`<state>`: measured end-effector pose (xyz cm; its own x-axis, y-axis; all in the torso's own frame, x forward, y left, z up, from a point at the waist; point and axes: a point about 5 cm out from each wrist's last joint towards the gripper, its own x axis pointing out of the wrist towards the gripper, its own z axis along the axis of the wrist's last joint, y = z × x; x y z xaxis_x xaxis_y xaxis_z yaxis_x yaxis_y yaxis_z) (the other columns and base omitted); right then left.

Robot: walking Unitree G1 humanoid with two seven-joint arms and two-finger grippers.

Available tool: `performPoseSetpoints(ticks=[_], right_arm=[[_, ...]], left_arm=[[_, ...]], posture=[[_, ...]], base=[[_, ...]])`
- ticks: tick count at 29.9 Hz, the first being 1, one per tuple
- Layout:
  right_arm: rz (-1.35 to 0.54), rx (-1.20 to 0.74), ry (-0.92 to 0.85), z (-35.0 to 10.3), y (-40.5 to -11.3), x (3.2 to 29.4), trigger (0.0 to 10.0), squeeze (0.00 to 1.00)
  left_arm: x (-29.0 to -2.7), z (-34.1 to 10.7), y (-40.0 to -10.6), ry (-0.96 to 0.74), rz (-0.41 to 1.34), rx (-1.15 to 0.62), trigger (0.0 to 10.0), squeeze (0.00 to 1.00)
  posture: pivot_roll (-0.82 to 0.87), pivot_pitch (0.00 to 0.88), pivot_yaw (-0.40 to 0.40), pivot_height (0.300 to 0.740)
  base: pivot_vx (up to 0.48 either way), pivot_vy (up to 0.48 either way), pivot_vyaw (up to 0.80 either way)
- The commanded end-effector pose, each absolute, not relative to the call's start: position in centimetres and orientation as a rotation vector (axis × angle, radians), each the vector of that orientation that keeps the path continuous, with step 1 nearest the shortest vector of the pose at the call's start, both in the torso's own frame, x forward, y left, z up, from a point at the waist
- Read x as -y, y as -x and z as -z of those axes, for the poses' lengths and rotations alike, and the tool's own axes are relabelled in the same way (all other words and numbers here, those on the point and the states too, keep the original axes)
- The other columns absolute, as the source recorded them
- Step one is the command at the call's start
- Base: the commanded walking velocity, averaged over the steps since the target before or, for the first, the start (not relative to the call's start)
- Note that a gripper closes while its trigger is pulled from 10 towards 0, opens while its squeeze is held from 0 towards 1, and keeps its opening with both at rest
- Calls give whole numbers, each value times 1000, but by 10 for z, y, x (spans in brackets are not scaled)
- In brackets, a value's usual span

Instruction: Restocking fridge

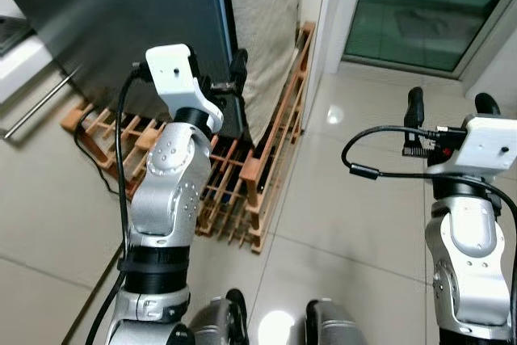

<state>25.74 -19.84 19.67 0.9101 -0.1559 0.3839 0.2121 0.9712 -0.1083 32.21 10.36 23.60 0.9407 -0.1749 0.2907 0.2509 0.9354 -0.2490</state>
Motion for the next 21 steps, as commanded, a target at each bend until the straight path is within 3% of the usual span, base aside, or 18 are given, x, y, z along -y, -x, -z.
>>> performPoseSetpoints(ticks=[1, 21], right_arm=[[200, 355, 147, -193, -255, 201, 10000, 239], [228, 318, 147, -185, -250, 208, 10000, 239]], left_arm=[[-98, -233, -319, 283, 248, 249, 10000, 0], [-68, -223, -341, 313, 253, 200, 10000, 0]], posture=[[-243, 223, 48, 732], [-284, 198, 55, 732]], base=[[0, 0, 0], [0, 0, 0]])
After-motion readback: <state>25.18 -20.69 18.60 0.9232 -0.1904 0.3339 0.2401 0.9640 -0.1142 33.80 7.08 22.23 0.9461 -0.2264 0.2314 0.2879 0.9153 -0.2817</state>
